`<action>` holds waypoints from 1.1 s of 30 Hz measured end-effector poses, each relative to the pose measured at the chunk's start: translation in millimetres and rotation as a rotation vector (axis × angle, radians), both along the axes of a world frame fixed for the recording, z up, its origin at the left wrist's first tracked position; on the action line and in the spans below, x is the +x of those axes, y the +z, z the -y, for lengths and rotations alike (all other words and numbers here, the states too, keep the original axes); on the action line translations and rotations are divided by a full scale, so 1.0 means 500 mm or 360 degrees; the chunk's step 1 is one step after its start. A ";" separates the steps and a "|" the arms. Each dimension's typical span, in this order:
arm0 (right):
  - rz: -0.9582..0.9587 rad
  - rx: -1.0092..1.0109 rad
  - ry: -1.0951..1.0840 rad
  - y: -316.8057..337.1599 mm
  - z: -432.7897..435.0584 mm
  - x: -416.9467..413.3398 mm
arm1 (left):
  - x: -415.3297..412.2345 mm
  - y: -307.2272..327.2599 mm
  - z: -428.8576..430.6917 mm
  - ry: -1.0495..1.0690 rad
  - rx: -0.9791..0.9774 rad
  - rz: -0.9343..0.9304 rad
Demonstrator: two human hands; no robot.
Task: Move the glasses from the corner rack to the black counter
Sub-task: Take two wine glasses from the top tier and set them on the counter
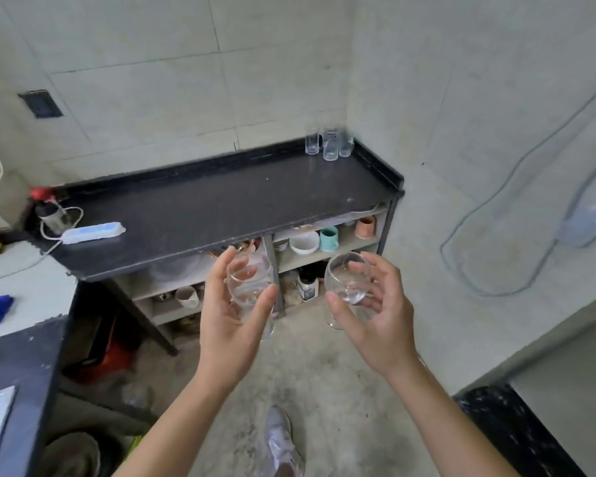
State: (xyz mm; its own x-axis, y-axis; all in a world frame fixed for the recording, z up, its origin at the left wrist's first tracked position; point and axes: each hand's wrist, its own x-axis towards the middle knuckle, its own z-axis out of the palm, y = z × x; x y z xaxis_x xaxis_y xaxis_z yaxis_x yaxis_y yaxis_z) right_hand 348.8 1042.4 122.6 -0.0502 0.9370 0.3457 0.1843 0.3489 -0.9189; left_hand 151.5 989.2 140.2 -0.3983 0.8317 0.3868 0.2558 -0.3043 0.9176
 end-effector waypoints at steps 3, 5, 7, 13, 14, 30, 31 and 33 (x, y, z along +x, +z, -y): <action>0.0064 0.0001 0.0005 -0.011 -0.149 -0.043 | -0.051 -0.021 -0.152 0.0023 -0.0012 0.0044; 0.0072 -0.0002 -0.0006 -0.004 -0.261 -0.083 | -0.089 -0.019 -0.263 0.0032 -0.0036 0.0077; 0.0042 -0.0013 -0.0019 0.013 -0.364 -0.123 | -0.124 0.002 -0.366 0.0036 -0.0069 0.0023; 0.0110 0.0004 -0.0045 0.070 -0.619 -0.202 | -0.222 0.072 -0.647 -0.0008 -0.0161 -0.0162; 0.0090 0.0006 -0.0069 0.072 -0.654 -0.210 | -0.233 0.073 -0.690 -0.0011 -0.0179 -0.0169; 0.0040 -0.0387 0.0060 -0.108 -1.393 -0.275 | -0.280 -0.054 -1.372 0.0184 -0.0582 -0.0180; 0.0061 -0.0398 0.0109 -0.113 -1.437 -0.280 | -0.282 -0.057 -1.415 0.0210 -0.0614 -0.0191; 0.0121 -0.0396 0.0198 -0.127 -1.519 -0.288 | -0.291 -0.073 -1.496 0.0246 -0.0696 -0.0176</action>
State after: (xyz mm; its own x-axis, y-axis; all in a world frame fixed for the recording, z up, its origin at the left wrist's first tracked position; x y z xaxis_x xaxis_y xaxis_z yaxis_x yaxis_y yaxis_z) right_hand 204.6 1801.8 59.2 -0.1872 0.9775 0.0969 0.2258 0.1388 -0.9642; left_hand 5.8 1737.3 103.6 -0.5062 0.8603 0.0605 0.3710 0.1539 0.9158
